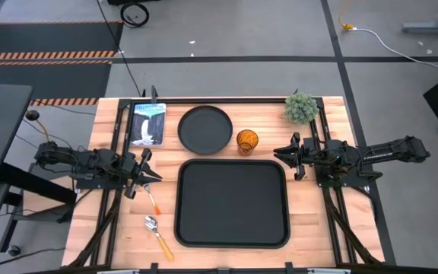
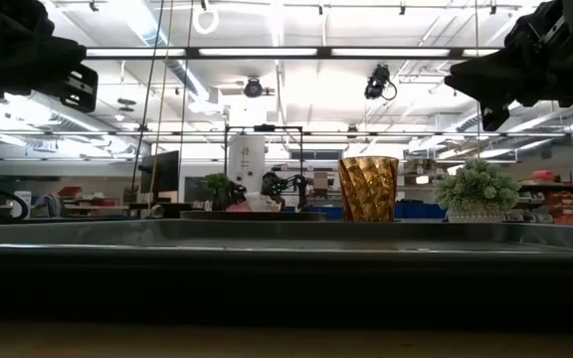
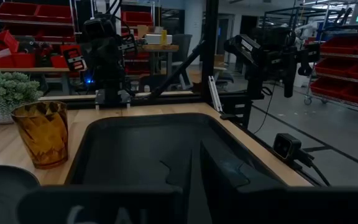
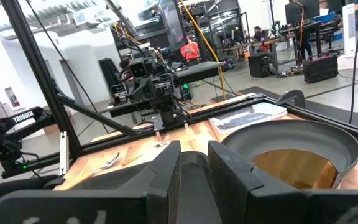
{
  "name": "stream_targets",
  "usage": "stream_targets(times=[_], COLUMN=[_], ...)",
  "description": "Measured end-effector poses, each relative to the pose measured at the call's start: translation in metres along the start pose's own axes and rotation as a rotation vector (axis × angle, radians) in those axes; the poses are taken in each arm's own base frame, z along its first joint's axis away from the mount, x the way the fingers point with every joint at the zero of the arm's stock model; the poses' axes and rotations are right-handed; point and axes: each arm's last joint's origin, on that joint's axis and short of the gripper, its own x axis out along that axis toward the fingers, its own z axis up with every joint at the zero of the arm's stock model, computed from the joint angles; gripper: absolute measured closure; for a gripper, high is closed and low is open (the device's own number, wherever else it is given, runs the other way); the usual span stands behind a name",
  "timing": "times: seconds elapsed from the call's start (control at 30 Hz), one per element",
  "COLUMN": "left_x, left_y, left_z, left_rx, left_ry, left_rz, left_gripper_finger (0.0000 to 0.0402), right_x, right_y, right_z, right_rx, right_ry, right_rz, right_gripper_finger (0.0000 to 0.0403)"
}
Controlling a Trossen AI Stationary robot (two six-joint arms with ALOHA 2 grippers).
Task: Pick and place plate/cup/fork/spoon on tray
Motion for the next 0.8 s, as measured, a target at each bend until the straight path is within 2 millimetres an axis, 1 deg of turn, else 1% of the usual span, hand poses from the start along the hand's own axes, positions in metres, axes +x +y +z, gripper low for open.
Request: stream_targets(times=[0.17, 0.33, 0.47, 0.63, 0.8], left_x=[0.0000, 0.0000, -0.0002, -0.0010, -0.0014], left_y=[0.0000, 0.0008, 0.0025, 0.0074, 0.0090], left_z=[0.0002, 0.0030, 0.0054, 0.0045, 0.0035], left_rx=[-0.001, -0.074, 0.040, 0.110, 0.195], left_ry=[-0.002, -0.033, -0.057, -0.039, -0.014], left_rz=[0.000, 0.020, 0.083, 0.254, 0.312], left_gripper_finger=[0.0361, 0.0361, 0.0361, 0.0361, 0.0361], right_x=[0.0000, 0.0000, 0.0000, 0.0000, 0.0000], right_y=[0.0000, 0.0000, 0.0000, 0.0000, 0.0000], right_z=[0.0000, 0.0000, 0.0000, 0.0000, 0.0001], right_rx=[0.000, 0.000, 0.000, 0.000, 0.000], right_ry=[0.000, 0.000, 0.000, 0.000, -0.001], right_rz=[0.000, 0.000, 0.000, 0.000, 0.000], right_gripper_finger=[0.0315, 0.0315, 0.0315, 0.0315, 0.0315])
